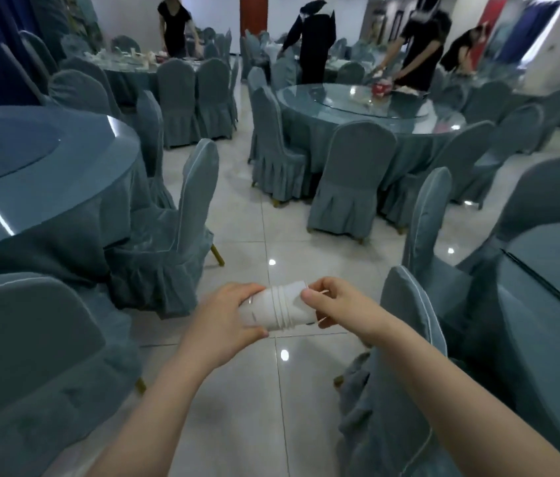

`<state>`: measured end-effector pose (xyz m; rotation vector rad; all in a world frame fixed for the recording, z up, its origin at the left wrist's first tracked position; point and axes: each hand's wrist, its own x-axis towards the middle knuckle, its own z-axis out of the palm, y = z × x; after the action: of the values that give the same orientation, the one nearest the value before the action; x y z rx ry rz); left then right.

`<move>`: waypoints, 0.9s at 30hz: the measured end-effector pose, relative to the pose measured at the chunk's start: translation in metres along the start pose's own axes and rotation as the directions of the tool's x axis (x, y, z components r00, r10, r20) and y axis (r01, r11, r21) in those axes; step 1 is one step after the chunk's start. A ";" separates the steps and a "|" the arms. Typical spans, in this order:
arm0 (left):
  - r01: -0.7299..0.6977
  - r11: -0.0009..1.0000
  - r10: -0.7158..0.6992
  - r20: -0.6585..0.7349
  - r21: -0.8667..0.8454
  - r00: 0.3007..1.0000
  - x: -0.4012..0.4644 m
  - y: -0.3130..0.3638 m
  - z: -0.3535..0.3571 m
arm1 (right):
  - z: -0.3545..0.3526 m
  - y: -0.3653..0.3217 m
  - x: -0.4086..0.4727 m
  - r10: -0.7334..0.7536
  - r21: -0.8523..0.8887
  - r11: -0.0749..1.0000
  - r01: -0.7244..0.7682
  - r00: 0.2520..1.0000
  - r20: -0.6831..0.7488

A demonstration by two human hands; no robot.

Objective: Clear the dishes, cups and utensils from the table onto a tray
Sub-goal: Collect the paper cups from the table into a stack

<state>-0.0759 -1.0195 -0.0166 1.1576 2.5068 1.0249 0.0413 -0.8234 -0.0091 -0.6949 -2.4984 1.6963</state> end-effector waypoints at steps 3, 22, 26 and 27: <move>-0.080 0.997 0.079 0.049 0.023 0.996 0.057 0.001 0.005 | -0.018 0.000 0.033 0.031 -0.043 0.999 -0.034 0.997 -0.069; -0.170 0.978 0.187 0.143 -0.124 0.972 0.485 -0.001 0.063 | -0.243 0.027 0.341 0.165 0.295 0.952 -0.086 0.953 -0.253; -0.186 0.957 0.230 0.190 -0.223 0.954 0.577 -0.002 0.086 | -0.287 0.035 0.399 0.204 0.280 0.953 -0.113 0.924 -0.324; -0.196 0.952 0.244 0.197 -0.237 0.950 0.602 -0.003 0.092 | -0.298 0.037 0.412 0.218 0.284 0.951 -0.120 0.912 -0.347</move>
<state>-0.4436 -0.5344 -0.0238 1.4220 2.0720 1.1158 -0.2335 -0.3938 -0.0097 -1.1149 -1.9671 1.7001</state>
